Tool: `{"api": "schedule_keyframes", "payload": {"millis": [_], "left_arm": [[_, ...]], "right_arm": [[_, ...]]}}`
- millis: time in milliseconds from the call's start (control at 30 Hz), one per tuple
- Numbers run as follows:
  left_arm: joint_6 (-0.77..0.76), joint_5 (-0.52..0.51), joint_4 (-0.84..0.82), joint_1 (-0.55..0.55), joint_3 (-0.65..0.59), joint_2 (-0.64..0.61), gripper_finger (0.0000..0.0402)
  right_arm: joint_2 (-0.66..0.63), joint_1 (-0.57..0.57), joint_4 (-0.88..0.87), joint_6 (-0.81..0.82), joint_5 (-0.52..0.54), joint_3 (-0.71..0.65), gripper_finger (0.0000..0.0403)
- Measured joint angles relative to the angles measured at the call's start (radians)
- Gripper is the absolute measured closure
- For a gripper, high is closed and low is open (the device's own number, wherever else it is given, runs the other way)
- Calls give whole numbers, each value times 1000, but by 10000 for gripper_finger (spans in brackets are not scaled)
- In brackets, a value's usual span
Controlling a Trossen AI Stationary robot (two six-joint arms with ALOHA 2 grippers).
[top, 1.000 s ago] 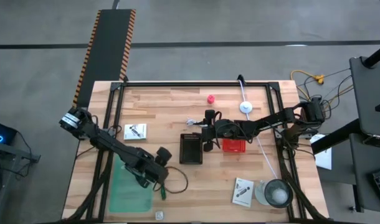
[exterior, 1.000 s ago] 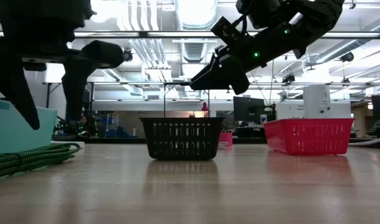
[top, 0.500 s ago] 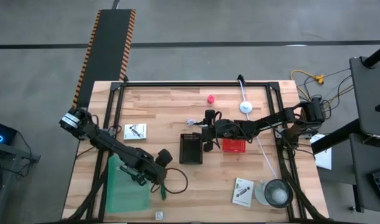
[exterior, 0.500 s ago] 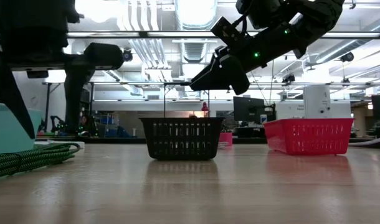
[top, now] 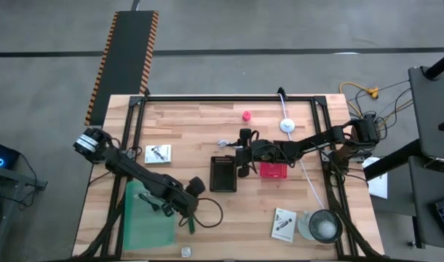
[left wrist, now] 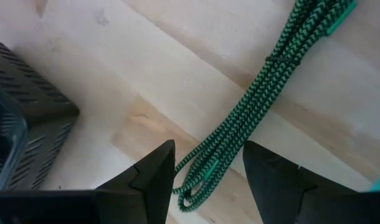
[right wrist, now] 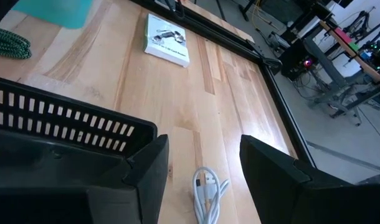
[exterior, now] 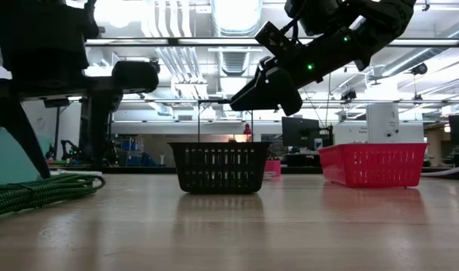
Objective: Pick and place items into bin
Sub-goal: Put the green charger cable into the green bin
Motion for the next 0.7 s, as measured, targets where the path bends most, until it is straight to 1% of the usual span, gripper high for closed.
{"api": "schedule_keyframes", "payload": {"millis": [700], "left_arm": [[23,0,-12,0,22,-27,228]], "right_arm": [[0,0,-11,-2,0,0,218]]}}
